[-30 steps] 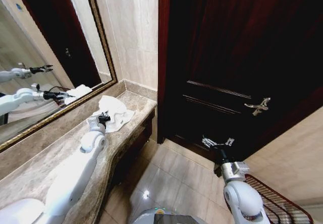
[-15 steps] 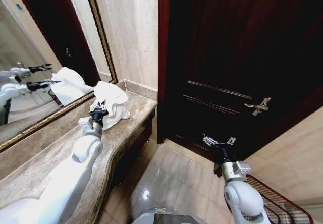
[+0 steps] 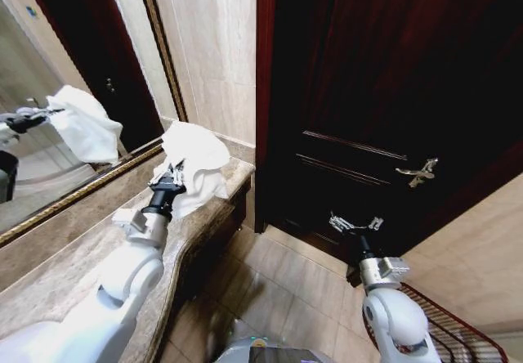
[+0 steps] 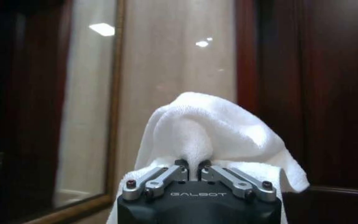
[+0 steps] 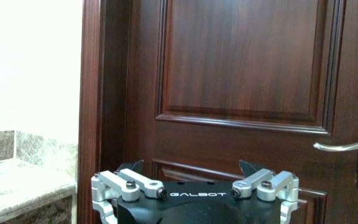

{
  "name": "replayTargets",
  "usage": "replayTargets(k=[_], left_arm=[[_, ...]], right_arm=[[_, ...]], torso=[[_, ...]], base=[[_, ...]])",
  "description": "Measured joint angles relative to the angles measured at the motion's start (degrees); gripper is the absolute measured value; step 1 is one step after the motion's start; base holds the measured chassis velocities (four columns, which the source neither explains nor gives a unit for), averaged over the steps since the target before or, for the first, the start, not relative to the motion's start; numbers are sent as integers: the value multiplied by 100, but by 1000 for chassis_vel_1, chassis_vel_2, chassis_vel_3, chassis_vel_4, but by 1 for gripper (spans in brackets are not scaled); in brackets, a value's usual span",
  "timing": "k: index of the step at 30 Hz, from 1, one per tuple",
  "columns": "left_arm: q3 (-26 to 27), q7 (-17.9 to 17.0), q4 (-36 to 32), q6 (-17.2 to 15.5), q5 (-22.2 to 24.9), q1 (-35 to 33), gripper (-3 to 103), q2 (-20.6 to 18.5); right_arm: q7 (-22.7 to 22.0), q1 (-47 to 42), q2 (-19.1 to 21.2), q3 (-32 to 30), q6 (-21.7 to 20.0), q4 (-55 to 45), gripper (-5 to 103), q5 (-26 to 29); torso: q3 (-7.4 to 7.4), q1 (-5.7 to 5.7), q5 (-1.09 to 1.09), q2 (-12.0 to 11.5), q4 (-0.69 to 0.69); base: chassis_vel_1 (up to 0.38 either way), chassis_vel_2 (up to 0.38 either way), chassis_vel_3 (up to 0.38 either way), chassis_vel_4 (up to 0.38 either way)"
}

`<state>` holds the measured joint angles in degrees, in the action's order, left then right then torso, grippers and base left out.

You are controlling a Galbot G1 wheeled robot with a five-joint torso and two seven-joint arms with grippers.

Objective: Discard the used towel into the hamper.

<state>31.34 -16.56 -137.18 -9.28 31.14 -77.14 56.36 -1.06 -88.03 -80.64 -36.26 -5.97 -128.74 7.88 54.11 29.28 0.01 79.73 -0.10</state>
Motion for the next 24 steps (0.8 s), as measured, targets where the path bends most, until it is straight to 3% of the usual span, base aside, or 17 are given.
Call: replayTargets(k=[6,9,11,15,18,21,24], left_arm=[[-192,493,-17,112,150,-78,6,77],[-270,859,74,207,-3,-249,6,154],[-273,915,93,220,-24,-273,6,158],[-423,1519,290,521,-126,-480,6,142],[-574,1749,363,648,-147,-484,6,159],[-734,1747,445,666,-196,-469,6,200],[-942,1531,622,671,-409,-490,6,294]], right_arm=[[-2,-72,27,-35,5,-121,100,53],[3,-139,56,-61,7,-247,100,121],[5,-145,60,-62,4,-261,100,130],[12,-154,102,-63,-74,-412,100,170],[12,-137,113,-56,-112,-456,100,172],[12,-130,126,-52,-143,-493,100,172],[11,-132,162,-52,-179,-543,100,181]], torso=[[0,0,-1,0,-1],[0,0,-1,0,-1],[0,0,-1,0,0],[0,0,-1,0,0],[0,0,0,0,0],[0,0,0,0,0],[1,0,0,0,-1]], base=[[0,0,0,0],[0,0,0,0],[0,0,0,0],[0,0,0,0],[0,0,0,0],[0,0,0,0],[0,0,0,0]])
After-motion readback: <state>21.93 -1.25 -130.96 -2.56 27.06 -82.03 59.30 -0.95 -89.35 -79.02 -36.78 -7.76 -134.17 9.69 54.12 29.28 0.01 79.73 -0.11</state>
